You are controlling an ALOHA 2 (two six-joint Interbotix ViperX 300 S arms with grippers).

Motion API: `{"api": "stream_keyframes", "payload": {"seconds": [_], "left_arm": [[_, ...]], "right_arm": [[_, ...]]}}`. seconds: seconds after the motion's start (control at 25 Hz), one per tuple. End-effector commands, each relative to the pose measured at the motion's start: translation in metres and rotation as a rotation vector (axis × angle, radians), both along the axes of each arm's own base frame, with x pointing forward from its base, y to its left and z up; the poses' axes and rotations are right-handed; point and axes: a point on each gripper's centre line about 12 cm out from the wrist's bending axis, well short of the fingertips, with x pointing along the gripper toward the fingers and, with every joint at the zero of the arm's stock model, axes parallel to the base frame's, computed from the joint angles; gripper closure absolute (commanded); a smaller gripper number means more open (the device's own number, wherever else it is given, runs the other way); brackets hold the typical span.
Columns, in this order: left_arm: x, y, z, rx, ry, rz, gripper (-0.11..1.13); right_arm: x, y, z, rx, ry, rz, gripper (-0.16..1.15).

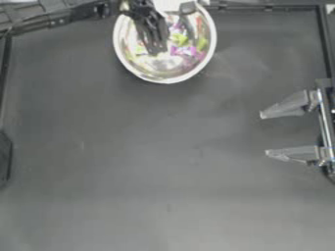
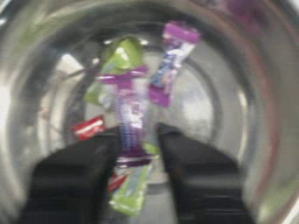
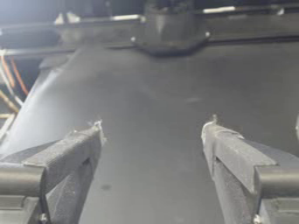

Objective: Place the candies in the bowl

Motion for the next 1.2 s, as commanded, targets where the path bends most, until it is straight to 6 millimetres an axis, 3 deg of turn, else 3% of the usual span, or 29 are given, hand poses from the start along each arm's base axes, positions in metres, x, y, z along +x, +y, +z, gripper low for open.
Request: {"api": "stream_keyframes", "payload": {"seconds": [0.04,0.24,0.56,1.0,1.2], "left_arm": [[0.001,0.002,0.035,0.034,-0.074,0.011,-0.04],[-0.001,-0.002,0.049,0.048,-0.096,0.007,0.04],[-0.016,-0.031,0.103,0.112,-0.198,-0.023,0.06],[-0.043,-0.130,0.149,0.154,-0.409,-0.153,0.08],[-0.060,-0.178,0.155,0.144,-0.527,-0.220,0.08]], "right_arm": [[0.002,0.000,0.004,0.000,-0.008,0.002,0.01],[0.002,0.000,0.004,-0.001,-0.008,0.002,0.01],[0.002,-0.001,0.004,-0.004,0.002,-0.010,0.01],[0.000,-0.003,0.005,-0.006,0.003,-0.023,0.01],[0.000,-0.003,0.007,-0.008,0.001,-0.026,0.01]]}}
